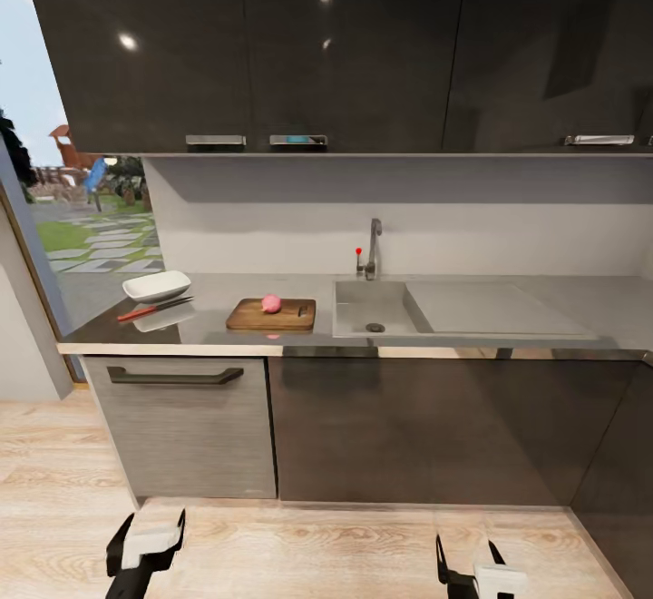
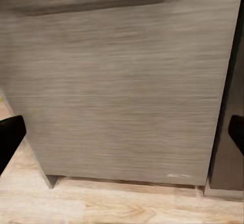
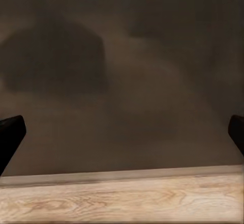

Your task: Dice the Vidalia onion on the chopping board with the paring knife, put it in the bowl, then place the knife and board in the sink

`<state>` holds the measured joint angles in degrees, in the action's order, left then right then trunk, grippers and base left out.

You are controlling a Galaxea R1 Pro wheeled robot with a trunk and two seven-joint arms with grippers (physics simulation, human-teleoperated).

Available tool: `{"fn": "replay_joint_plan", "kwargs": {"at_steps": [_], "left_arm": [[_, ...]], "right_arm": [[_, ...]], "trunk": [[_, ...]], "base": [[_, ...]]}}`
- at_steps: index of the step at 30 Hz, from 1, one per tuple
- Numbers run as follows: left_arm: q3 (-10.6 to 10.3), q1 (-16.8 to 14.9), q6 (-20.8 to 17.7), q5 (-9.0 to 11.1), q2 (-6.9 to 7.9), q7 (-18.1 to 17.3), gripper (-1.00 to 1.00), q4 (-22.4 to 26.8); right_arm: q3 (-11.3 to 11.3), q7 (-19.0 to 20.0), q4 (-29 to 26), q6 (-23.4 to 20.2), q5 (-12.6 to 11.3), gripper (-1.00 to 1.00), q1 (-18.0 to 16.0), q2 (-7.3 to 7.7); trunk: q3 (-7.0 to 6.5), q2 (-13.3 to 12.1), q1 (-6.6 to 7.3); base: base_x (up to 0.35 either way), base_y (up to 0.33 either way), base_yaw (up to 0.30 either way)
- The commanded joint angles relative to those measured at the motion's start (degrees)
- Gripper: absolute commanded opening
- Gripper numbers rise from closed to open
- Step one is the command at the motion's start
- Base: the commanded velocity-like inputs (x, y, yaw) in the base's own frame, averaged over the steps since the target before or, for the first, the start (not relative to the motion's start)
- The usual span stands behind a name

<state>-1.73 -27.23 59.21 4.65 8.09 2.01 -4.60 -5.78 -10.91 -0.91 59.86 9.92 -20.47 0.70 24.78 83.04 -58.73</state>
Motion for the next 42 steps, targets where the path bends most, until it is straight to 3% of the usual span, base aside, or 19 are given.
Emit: {"fn": "replay_joint_plan", "kwargs": {"at_steps": [1, 4, 8, 9, 12, 20, 25, 29, 42], "left_arm": [[-0.29, -0.08, 0.26, 0.20, -0.14, 1.38, 1.00, -0.21], [-0.31, -0.04, 0.02, 0.19, -0.70, 5.80, 1.00, -0.23], [-0.33, -0.02, -1.21, 0.19, -1.32, 7.09, 1.00, -0.24], [-0.32, -0.02, -5.96, 0.19, -1.52, 7.38, 1.00, -0.20], [-0.30, -0.02, -8.99, 0.19, -1.63, 7.44, 1.00, -0.17], [-0.29, -0.02, -19.13, 0.11, -4.29, 7.45, 1.00, -0.15], [-0.29, -0.02, -20.49, 0.10, -4.60, 7.30, 1.00, -0.12], [-0.29, -0.02, -20.75, 0.10, -4.65, 7.31, 1.00, -0.07], [-0.22, -0.02, -20.71, 0.10, -4.54, 7.34, 1.00, -0.06]], "right_arm": [[-0.45, -0.21, 0.04, 0.14, 0.62, 1.00, -0.04, 0.00], [-0.45, -0.29, 0.03, 0.14, 0.62, 1.00, -0.02, 0.00], [-0.46, -0.28, 0.01, 0.14, 0.62, 1.00, -0.01, 0.00], [-0.46, -0.30, -0.04, 0.14, 0.61, 1.00, -0.01, -0.02], [-0.50, -0.38, -0.05, 0.14, 0.57, 1.00, -0.01, -0.03], [-0.56, -0.50, -0.13, 0.14, 0.54, 1.00, -0.01, -0.03], [-0.90, -0.45, -0.20, -3.10, 0.08, 1.00, -0.01, 0.05], [-1.21, -0.28, -0.23, -7.24, -2.42, 1.00, -0.01, 0.15], [-1.17, -0.24, -0.23, -7.76, -3.15, 1.00, -0.01, 0.09]], "trunk": [[0.06, 0.04, 0.00], [0.06, 0.04, 0.00], [0.06, 0.04, 0.00], [0.06, 0.04, 0.00], [0.06, 0.04, 0.00], [0.06, 0.04, 0.00], [0.06, 0.04, 0.00], [0.06, 0.04, 0.00], [0.06, 0.04, 0.00]], "base": [[0.000, 0.000, 0.000], [0.000, 0.000, 0.000], [0.000, 0.000, 0.000], [0.000, 0.000, 0.000], [0.000, 0.000, 0.000], [0.000, 0.000, 0.000], [0.000, 0.005, 0.000], [0.000, 0.191, 0.000], [0.000, 0.275, 0.000]]}}
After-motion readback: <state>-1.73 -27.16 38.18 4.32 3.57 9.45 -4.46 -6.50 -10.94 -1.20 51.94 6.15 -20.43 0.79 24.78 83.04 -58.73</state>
